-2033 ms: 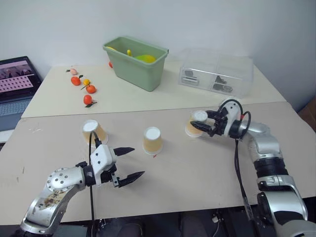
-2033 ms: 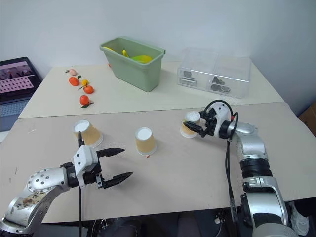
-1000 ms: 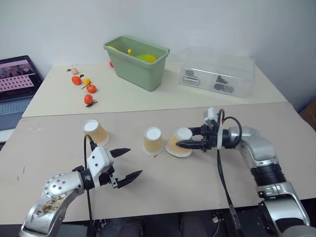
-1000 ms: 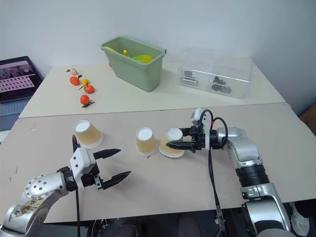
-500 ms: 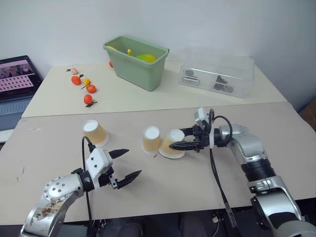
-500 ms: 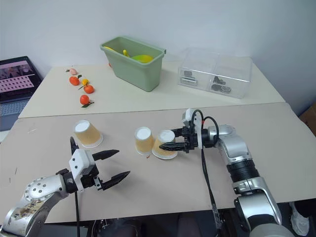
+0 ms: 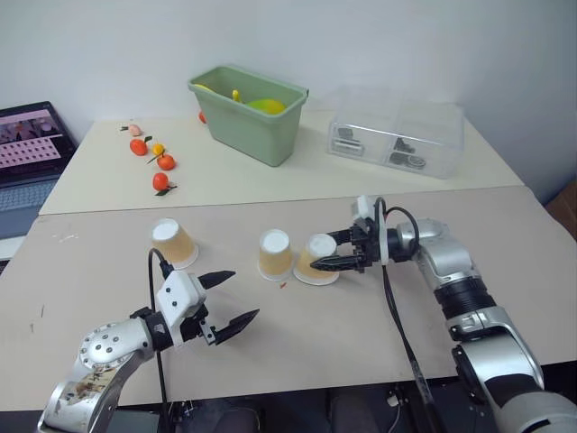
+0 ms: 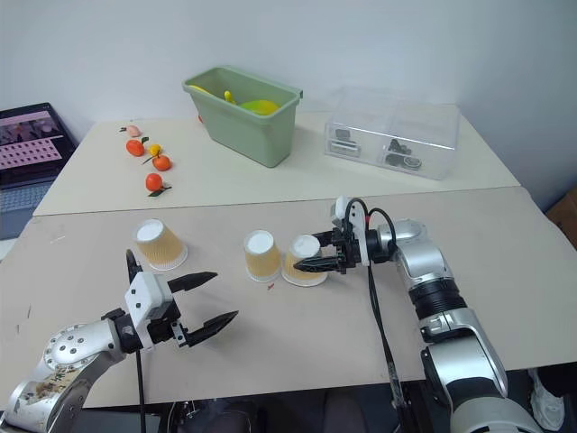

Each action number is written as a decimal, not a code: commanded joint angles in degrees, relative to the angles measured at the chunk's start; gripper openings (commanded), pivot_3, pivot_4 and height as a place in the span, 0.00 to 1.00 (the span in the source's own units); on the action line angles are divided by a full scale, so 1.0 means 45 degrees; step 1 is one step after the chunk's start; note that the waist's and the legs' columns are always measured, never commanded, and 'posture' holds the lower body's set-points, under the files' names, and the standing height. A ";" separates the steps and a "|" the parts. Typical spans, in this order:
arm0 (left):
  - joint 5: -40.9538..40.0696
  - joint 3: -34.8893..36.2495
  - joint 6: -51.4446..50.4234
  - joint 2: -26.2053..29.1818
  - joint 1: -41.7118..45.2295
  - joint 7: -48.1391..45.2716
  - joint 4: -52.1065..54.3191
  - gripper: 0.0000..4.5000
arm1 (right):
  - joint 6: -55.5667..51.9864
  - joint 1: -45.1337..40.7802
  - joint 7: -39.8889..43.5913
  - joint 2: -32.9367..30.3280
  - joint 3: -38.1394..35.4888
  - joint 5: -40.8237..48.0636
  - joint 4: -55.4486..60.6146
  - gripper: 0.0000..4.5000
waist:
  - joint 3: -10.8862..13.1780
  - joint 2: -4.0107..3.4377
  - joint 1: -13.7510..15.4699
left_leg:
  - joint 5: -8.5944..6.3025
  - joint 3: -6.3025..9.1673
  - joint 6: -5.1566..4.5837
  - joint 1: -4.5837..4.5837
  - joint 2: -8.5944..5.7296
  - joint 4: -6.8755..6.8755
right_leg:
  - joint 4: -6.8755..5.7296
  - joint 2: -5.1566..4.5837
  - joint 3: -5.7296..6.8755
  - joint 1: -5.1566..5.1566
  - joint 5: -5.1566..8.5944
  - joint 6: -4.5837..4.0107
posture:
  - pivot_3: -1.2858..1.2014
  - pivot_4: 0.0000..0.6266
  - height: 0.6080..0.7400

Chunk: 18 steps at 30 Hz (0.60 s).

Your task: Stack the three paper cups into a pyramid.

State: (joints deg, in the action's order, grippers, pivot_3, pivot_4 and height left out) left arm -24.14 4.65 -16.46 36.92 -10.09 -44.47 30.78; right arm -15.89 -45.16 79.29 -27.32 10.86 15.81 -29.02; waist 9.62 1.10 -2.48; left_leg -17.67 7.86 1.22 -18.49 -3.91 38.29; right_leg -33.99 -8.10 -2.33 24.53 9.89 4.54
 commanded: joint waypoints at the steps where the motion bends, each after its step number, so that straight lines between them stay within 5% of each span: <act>1: -0.0118 0.0158 0.0091 0.0027 0.0080 0.0012 0.0497 1.00 | 0.0587 -0.0563 0.0065 0.0177 -0.0263 -0.0066 -0.0345 0.63 | 0.0000 0.0000 -0.0007 | 0.0000 0.0001 0.0000 0.0000 0.0000 0.0000 | 0.0000 0.0000 -0.0001 0.0000 0.0000 0.0000 | 0.52 0.24 1.00; 18: -0.0168 0.0082 -0.0002 -0.0084 0.0107 0.0143 0.0581 1.00 | 0.1429 -0.0934 -0.1029 0.1083 -0.0459 -0.0684 -0.1774 0.63 | 0.0000 -0.0002 -0.0026 | -0.0003 0.0000 0.0007 0.0003 0.0029 0.0000 | -0.0002 0.0033 -0.0003 0.0006 -0.0006 -0.0011 | 0.52 0.24 1.00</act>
State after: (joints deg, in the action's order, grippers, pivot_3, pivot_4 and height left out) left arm -24.26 4.64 -16.55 36.68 -9.70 -44.29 30.84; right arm -11.26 -47.70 76.74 -22.73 10.23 13.66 -35.95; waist 9.62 1.09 -2.60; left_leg -17.68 7.86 1.25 -18.47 -3.75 38.29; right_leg -34.00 -7.91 -2.35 24.56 9.85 4.47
